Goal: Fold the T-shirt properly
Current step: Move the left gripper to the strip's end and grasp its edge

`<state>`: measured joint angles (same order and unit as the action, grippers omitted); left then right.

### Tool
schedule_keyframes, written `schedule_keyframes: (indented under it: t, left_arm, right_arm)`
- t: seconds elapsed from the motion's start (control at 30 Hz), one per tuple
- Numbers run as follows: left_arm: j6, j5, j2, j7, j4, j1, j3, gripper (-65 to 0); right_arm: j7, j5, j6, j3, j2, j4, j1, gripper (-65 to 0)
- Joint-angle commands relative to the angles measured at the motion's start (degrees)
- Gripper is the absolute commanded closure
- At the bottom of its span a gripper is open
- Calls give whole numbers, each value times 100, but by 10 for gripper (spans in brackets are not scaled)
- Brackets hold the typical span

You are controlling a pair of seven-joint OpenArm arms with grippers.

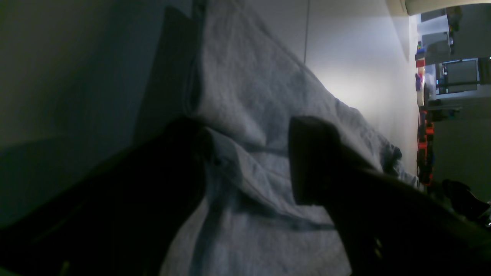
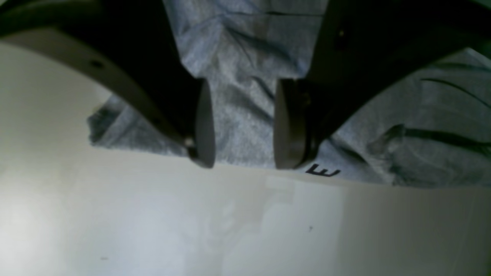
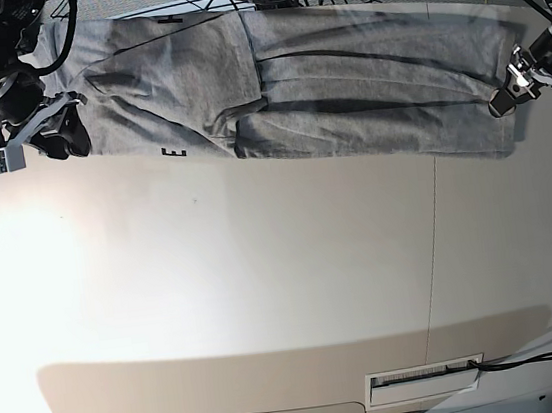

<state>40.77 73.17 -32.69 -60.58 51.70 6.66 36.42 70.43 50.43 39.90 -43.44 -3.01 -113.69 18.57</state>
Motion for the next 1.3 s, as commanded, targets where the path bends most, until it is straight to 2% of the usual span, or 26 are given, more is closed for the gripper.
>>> schedule_keyframes:
  t: [0.0,0.2,0.3,0.47,0.5,0.63,0.77,0.93,1.0,1.1,1.27]
  left_arm:
    - [-77,-245,-79,-240,7,17,-26,-359]
    - [-77,15,-79,-238,7,15,-26,-356]
    - [-77,11,-79,-243,7,17,-26,-302]
    - [-77,13,-79,-238,7,15,-26,-277]
    - [-77,20,-79,-236,7,15,-26,-241]
    - [-77,345,-81,-236,7,15,-24,0]
    - [-77,761,-81,-240,7,15,-24,0]
    - [-77,907,-81,-299,11,15,-24,0]
    - [-77,1169,-81,-544,59,15,-24,0]
    - [-77,1183,-79,-1040,299,17,-24,0]
    - [-77,1183,-11,-1292,1016,74,-24,0]
  right_arm:
    - [-170,146,10,-11,-79,-101,-17,-254]
    - [-168,264,10,-11,-79,-101,-17,-254]
    - [-168,264,10,-11,-81,-101,-17,-254]
    - [-168,264,10,-11,-79,-101,-17,-254]
    - [-168,264,10,-11,-79,-101,-17,-254]
    - [-168,264,10,-11,-79,-101,-17,-254]
    - [-168,264,10,-11,-79,-101,-17,-254]
    - [-170,264,10,-11,-79,-101,-17,-254]
    - [-170,264,10,-11,-79,-101,-17,-254]
    - [-170,262,10,-11,-79,-101,-17,-254]
    - [-170,249,10,-11,-76,-101,-17,-254]
